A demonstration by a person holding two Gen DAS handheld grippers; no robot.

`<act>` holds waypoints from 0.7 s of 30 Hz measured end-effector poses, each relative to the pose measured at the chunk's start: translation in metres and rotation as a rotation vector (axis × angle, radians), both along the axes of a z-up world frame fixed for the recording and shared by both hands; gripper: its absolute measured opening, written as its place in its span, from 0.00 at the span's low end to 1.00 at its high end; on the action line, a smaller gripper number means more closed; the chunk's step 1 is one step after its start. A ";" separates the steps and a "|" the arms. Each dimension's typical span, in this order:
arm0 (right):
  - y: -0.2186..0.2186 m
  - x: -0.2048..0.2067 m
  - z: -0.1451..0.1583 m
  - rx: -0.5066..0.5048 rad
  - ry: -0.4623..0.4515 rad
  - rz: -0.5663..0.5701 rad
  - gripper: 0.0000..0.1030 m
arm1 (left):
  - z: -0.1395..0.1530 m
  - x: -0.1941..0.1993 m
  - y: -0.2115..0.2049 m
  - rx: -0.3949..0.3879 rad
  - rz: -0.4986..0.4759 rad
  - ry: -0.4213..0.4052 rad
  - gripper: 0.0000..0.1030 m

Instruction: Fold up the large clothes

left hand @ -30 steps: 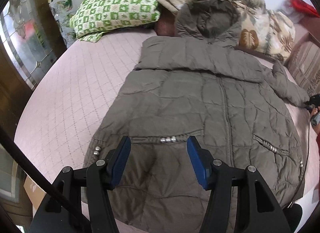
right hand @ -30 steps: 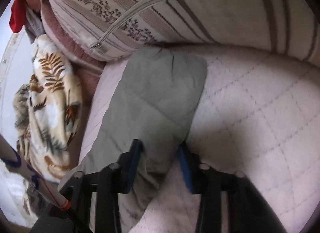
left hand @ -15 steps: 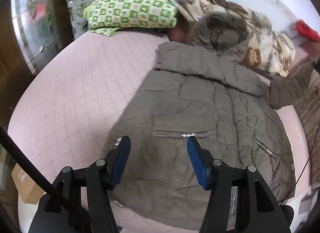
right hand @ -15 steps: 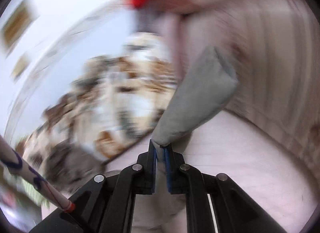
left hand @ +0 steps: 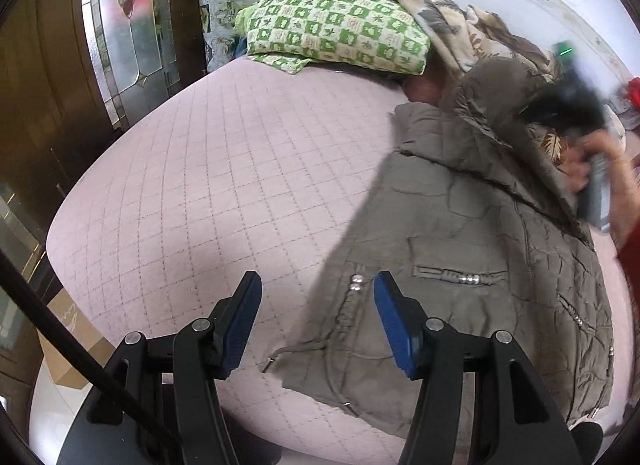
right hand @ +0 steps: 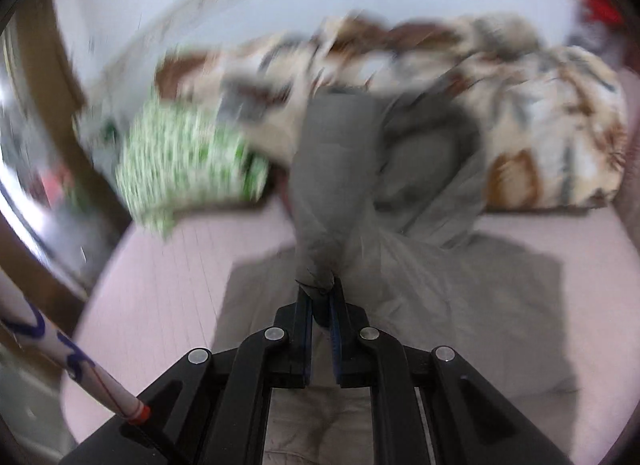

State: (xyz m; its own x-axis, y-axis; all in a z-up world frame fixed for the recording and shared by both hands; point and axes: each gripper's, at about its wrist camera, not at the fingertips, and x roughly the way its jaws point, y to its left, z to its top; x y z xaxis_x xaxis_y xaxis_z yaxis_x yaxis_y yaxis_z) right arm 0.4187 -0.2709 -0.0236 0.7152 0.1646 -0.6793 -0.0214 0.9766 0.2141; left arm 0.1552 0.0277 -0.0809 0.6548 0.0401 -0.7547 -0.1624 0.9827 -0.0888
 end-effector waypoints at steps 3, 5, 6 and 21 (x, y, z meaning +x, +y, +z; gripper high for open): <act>0.037 0.018 -0.059 -0.071 0.112 0.044 0.09 | -0.005 0.001 0.009 -0.022 0.008 0.007 0.56; 0.050 0.019 -0.087 -0.117 0.158 0.063 0.12 | -0.007 0.002 0.014 -0.035 0.011 0.007 0.56; 0.058 0.016 -0.099 -0.154 0.171 0.076 0.13 | -0.009 0.003 0.015 -0.044 0.010 0.007 0.56; 0.042 0.012 -0.078 -0.025 0.146 0.110 0.29 | -0.024 0.017 0.005 -0.067 -0.011 0.054 0.56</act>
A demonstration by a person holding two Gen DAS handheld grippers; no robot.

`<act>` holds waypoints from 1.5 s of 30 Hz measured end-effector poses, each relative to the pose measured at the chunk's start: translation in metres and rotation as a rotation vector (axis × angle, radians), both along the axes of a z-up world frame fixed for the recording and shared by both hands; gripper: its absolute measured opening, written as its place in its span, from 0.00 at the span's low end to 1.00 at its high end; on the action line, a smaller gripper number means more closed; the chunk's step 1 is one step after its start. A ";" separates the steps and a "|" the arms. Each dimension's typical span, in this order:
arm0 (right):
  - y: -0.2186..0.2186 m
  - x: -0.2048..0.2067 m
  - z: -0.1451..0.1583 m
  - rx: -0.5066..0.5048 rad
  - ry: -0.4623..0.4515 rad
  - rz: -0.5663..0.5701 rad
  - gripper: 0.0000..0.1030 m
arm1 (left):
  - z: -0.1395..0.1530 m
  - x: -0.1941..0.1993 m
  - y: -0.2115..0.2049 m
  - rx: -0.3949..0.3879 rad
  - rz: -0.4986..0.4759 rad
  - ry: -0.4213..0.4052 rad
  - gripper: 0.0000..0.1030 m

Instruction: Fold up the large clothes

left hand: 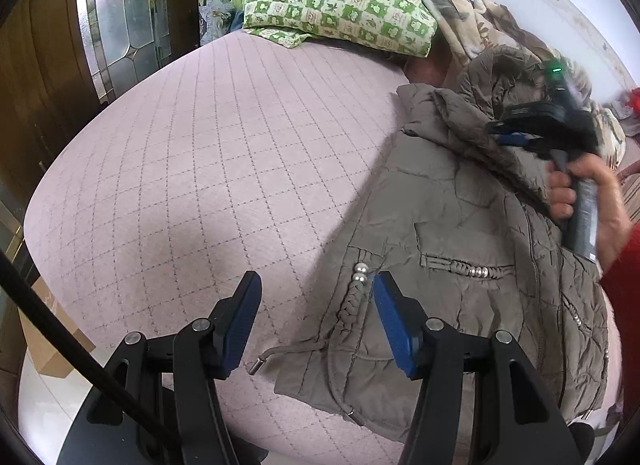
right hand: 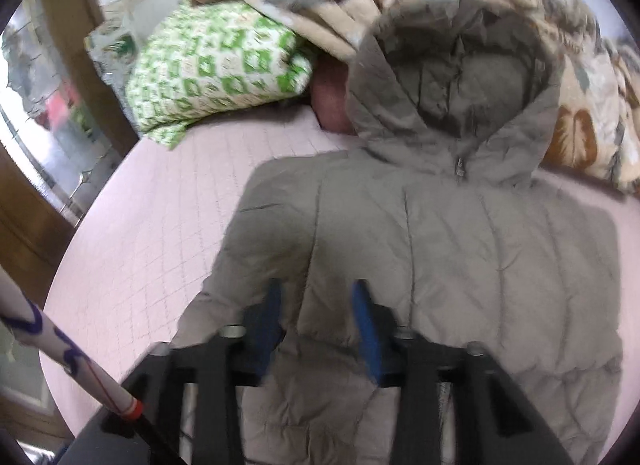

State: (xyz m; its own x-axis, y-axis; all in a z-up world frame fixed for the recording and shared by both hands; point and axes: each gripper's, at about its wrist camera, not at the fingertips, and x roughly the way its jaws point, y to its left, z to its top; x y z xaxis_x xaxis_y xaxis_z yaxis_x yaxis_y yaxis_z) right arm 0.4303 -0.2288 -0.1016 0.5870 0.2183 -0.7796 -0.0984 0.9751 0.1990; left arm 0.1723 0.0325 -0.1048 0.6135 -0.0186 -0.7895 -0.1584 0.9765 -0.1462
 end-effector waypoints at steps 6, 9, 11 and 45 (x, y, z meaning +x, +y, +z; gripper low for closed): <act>0.001 0.040 -0.057 0.081 0.151 -0.065 0.29 | -0.002 0.003 0.000 0.007 0.002 0.013 0.56; -0.004 0.034 -0.046 0.107 0.137 -0.080 0.29 | 0.002 -0.001 -0.001 0.022 0.001 -0.005 0.56; -0.012 0.020 -0.029 0.121 0.111 -0.087 0.29 | 0.006 -0.006 -0.003 0.018 -0.005 -0.015 0.56; -0.126 0.009 0.113 0.242 -0.068 -0.343 0.77 | -0.006 0.134 -0.077 0.074 -0.146 -0.080 0.61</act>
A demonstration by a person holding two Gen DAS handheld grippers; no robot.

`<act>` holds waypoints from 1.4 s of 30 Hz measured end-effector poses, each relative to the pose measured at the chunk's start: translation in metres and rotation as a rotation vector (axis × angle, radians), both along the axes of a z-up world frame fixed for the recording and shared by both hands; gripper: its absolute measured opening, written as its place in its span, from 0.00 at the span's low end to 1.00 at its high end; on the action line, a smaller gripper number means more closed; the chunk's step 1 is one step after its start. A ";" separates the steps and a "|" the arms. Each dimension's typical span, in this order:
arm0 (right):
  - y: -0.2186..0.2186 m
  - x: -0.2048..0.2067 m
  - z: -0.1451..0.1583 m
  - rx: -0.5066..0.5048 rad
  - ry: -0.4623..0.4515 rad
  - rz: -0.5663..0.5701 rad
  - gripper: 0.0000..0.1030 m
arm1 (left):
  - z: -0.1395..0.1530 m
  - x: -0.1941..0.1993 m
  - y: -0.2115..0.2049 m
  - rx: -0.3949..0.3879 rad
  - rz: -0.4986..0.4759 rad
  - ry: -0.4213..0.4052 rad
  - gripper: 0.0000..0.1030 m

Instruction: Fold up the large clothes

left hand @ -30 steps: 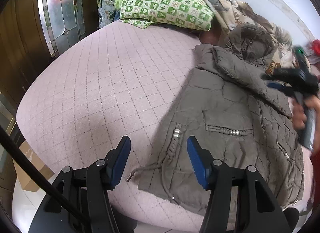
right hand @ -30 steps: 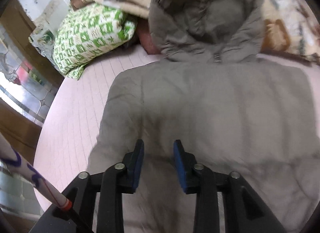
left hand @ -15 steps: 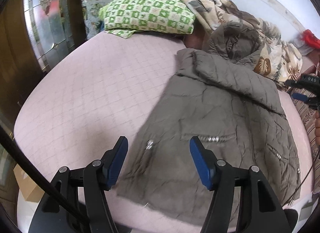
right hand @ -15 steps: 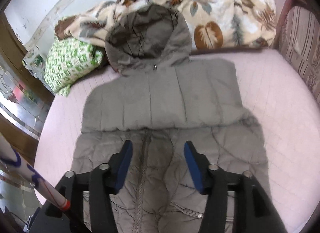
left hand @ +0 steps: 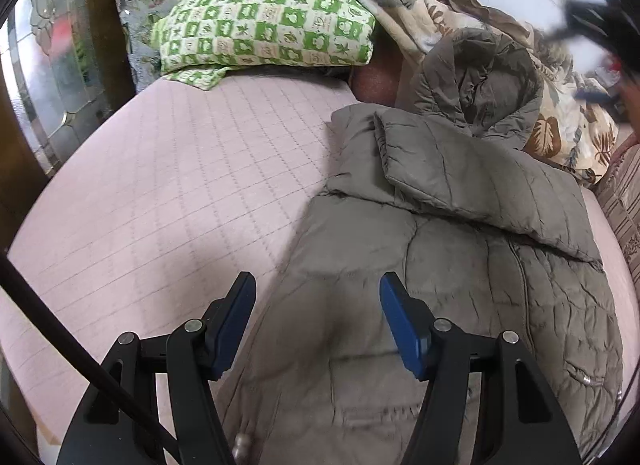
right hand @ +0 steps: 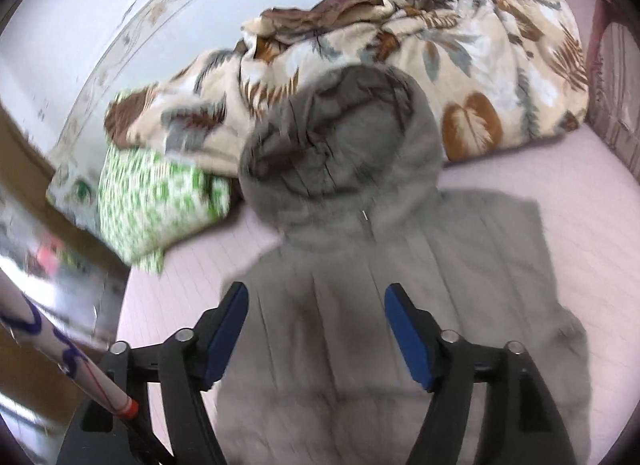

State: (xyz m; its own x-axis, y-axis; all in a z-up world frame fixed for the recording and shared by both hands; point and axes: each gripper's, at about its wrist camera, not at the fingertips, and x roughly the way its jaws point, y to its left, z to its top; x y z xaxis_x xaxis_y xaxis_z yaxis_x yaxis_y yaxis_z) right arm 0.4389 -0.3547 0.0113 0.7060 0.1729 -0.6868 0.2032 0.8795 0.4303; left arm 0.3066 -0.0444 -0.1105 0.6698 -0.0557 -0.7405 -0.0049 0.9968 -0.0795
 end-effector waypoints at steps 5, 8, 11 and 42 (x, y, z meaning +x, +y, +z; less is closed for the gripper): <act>-0.007 0.078 0.015 0.052 -0.023 -0.113 0.82 | -0.020 0.009 0.005 0.017 -0.031 0.019 0.61; -0.012 0.122 0.020 0.073 -0.046 -0.177 0.84 | -0.029 0.015 0.011 -0.020 -0.043 0.055 0.61; -0.021 0.162 0.015 0.110 -0.055 -0.253 0.84 | -0.035 0.020 0.013 -0.068 -0.062 0.095 0.61; 0.012 -0.059 -0.145 0.111 0.244 -0.075 0.08 | -0.011 0.002 0.027 -0.074 -0.023 0.031 0.61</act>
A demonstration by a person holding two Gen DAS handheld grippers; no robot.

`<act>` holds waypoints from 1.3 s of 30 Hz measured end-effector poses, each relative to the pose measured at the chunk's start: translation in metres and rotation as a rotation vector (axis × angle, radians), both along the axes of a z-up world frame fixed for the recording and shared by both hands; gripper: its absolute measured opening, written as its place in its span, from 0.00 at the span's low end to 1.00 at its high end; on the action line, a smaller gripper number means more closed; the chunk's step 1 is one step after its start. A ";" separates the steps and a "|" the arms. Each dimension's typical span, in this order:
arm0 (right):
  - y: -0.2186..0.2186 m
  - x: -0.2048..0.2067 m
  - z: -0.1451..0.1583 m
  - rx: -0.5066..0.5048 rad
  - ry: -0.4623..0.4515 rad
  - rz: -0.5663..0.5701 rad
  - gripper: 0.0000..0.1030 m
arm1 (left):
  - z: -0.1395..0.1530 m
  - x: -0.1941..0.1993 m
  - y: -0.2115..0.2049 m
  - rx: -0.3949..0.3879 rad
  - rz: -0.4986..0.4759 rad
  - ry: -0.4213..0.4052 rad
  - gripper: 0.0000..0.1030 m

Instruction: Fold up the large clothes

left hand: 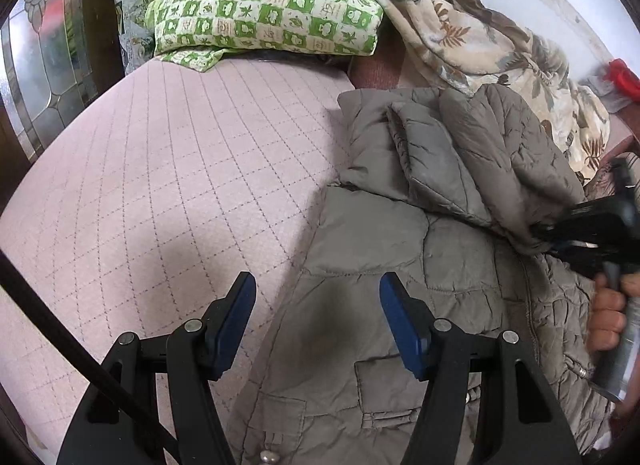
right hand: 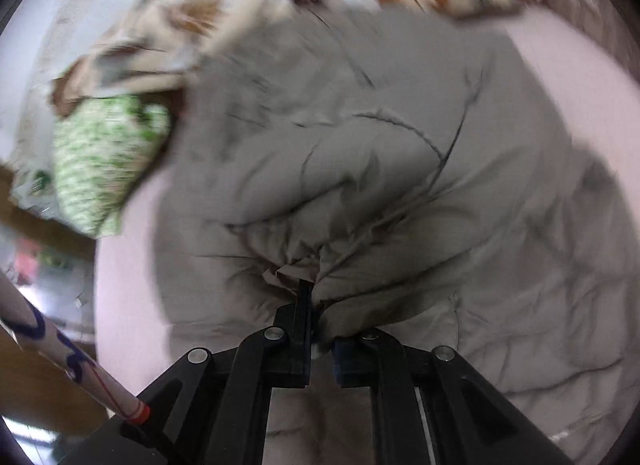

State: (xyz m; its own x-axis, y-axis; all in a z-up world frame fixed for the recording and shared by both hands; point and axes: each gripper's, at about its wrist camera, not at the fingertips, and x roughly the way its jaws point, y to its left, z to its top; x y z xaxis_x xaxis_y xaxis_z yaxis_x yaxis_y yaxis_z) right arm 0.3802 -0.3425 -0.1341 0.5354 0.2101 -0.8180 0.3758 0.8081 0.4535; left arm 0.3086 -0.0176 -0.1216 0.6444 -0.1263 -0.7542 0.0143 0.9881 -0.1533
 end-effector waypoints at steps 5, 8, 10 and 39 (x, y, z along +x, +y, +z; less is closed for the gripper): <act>-0.011 0.022 -0.042 0.025 0.042 -0.024 0.09 | -0.002 0.006 0.000 0.012 0.009 0.007 0.61; -0.010 0.010 -0.030 -0.002 0.023 -0.007 0.23 | -0.005 0.005 0.003 0.000 0.011 0.027 0.61; -0.004 -0.001 -0.012 -0.089 0.012 0.031 0.62 | -0.003 0.003 0.005 -0.004 0.017 0.021 0.61; 0.009 0.037 0.015 -0.437 -0.003 0.069 0.57 | -0.005 0.004 -0.003 0.038 -0.001 0.023 0.61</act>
